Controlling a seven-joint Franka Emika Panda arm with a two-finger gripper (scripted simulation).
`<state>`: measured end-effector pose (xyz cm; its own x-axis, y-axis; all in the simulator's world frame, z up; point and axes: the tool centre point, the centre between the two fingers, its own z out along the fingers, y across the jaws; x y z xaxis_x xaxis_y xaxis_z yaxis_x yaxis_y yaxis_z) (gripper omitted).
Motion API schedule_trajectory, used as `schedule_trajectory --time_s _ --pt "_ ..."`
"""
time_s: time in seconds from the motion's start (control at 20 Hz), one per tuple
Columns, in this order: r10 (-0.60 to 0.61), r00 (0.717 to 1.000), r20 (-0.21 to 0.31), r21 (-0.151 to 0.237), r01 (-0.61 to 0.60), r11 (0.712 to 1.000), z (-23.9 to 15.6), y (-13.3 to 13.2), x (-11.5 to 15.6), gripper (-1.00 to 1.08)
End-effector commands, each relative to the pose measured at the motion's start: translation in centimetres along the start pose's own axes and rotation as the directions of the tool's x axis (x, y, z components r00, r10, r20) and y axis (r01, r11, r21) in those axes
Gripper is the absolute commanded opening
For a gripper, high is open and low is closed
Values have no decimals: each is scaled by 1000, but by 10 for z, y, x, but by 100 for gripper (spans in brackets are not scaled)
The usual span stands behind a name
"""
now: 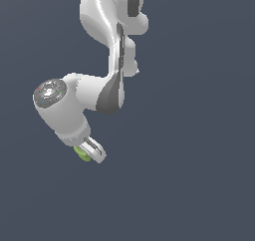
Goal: Pick up the object and move it to a goal position.
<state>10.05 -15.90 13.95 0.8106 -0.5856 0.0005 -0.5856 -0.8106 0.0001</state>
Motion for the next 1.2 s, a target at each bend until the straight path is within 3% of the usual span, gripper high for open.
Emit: schedule_trajectory --time_s 0.0,0.5,1.15 --pt "0 1000 0 0 0 1000 -4 -1 11 -100" --pt "1 1000 1 0 -1 1000 -15 -3 41 -100" --pt "1 1000 1 0 -1 1000 -19 -4 53 -100"
